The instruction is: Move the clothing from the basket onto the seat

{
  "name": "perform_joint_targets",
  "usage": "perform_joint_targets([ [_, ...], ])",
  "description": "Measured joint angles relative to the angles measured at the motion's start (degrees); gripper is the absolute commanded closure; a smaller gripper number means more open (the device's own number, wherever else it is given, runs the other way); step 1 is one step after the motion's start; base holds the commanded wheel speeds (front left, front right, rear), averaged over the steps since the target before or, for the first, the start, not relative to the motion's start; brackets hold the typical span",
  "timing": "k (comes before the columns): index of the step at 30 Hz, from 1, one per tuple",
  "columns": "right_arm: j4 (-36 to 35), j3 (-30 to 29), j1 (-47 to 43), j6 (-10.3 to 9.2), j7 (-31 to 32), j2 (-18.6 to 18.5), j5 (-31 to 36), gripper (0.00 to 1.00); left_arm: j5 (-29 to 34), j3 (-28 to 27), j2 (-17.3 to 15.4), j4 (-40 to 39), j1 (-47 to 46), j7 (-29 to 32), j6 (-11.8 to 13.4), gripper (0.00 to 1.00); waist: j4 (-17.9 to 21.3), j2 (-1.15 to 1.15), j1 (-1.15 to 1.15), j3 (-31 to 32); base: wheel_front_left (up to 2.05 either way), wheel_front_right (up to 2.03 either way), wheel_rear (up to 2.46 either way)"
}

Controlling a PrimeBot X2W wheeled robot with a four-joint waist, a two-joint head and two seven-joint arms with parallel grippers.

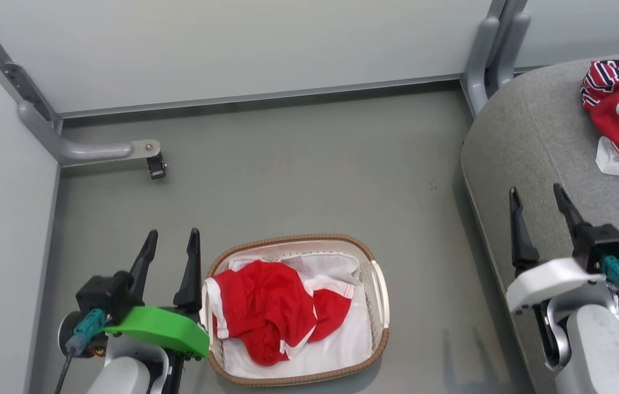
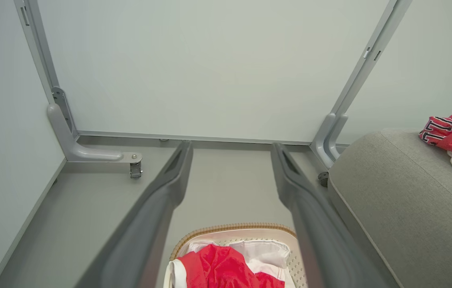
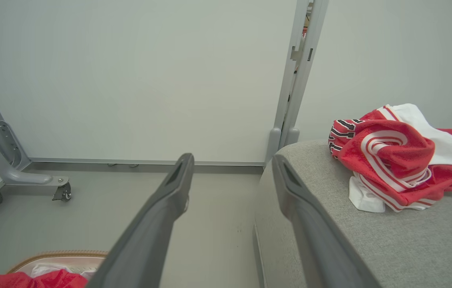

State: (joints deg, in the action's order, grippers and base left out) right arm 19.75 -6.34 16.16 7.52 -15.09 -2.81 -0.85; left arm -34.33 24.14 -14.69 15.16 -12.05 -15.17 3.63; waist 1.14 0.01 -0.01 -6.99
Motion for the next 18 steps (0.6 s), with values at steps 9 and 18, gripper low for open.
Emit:
perform_joint_targets([
  [9,-3.99,4.39,-8.7,0.0,0.0,0.05,-6.73,0.0,2.9,-4.57,2.68,-0.44,7.48,-0.01,-1.12,0.0,-1.53,0.0,0.0,4.08,0.0,0.0,0.0],
  [18,-4.8,6.39,-10.81,0.0,0.0,0.02,-8.32,0.0,4.97,-8.13,4.57,-0.65,10.7,0.0,-2.49,0.0,-1.91,0.0,0.0,5.62,0.0,0.0,0.0],
])
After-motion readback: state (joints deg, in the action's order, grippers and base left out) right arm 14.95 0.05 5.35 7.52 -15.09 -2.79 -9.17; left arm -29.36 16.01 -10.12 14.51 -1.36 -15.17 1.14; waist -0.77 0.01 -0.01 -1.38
